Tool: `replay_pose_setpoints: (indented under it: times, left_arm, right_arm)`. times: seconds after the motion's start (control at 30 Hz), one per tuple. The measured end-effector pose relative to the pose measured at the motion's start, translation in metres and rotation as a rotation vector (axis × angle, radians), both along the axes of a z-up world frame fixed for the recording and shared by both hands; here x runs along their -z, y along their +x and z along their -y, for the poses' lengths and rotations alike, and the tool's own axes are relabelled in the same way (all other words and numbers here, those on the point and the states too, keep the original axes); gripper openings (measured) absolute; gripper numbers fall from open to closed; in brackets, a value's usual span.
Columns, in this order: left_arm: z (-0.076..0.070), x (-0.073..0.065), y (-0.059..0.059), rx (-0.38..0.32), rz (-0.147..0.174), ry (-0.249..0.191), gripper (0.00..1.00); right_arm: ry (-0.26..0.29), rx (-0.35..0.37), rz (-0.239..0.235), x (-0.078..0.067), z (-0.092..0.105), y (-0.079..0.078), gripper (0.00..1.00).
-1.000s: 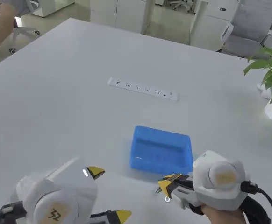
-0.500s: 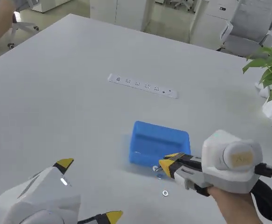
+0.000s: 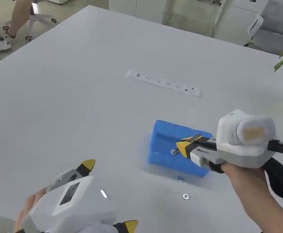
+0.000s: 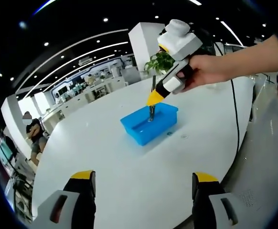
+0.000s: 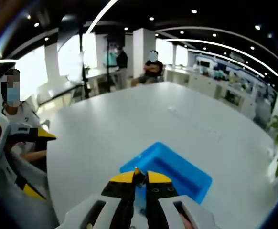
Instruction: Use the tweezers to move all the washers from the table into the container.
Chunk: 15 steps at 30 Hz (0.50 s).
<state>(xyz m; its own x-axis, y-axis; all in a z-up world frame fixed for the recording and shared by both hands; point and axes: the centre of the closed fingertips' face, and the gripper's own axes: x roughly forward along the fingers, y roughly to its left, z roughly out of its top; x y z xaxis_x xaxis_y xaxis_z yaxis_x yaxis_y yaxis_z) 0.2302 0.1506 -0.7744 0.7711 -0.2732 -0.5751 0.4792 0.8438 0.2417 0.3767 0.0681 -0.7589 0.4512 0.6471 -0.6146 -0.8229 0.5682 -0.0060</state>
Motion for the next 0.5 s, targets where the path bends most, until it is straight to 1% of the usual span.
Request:
replay_pose_setpoints:
  times: [0.07, 0.1, 0.13, 0.17, 0.2, 0.23, 0.27, 0.33, 0.4, 0.47, 0.5]
  left_arm:
    - [0.000, 0.000, 0.000, 0.001, -0.001, 0.005, 0.87]
    - [0.000, 0.000, 0.000, 0.000, -0.001, 0.001, 0.88]
    - [0.001, -0.001, 0.001, -0.001, 0.003, -0.012, 0.90]
    - [0.002, -0.003, 0.002, -0.006, 0.008, -0.045, 0.92]
    - [0.003, -0.004, 0.002, -0.010, 0.007, -0.060, 0.93]
    - [0.001, -0.005, 0.004, -0.026, 0.011, -0.068, 0.94]
    - [0.001, -0.004, 0.004, -0.025, 0.009, -0.062, 0.95]
    - [0.001, -0.003, 0.004, -0.027, 0.008, -0.056, 0.97]
    - [0.003, -0.004, 0.005, -0.027, 0.015, -0.073, 0.99]
    - [0.004, -0.007, 0.006, -0.029, 0.025, -0.097, 0.99]
    - [0.004, -0.008, 0.006, -0.031, 0.027, -0.103, 0.99]
  right_arm:
    - [-0.016, 0.000, -0.012, 0.007, -0.002, 0.004, 0.03]
    - [-0.028, -0.007, -0.018, 0.012, -0.002, 0.009, 0.03]
    - [-0.036, -0.012, -0.026, 0.015, -0.003, 0.010, 0.03]
    - [-0.044, -0.017, -0.027, 0.019, -0.005, 0.012, 0.03]
    - [-0.049, -0.020, -0.031, 0.022, -0.006, 0.012, 0.03]
    - [-0.058, -0.024, -0.044, 0.027, -0.007, 0.012, 0.03]
    - [-0.063, -0.026, -0.046, 0.030, -0.008, 0.013, 0.03]
    - [-0.066, -0.028, -0.071, 0.037, -0.010, 0.015, 0.03]
    - [-0.073, -0.025, -0.080, 0.042, -0.011, 0.017, 0.04]
    - [-0.088, -0.028, -0.086, 0.047, -0.011, 0.017, 0.04]
    - [-0.094, -0.032, -0.087, 0.048, -0.014, 0.017, 0.04]
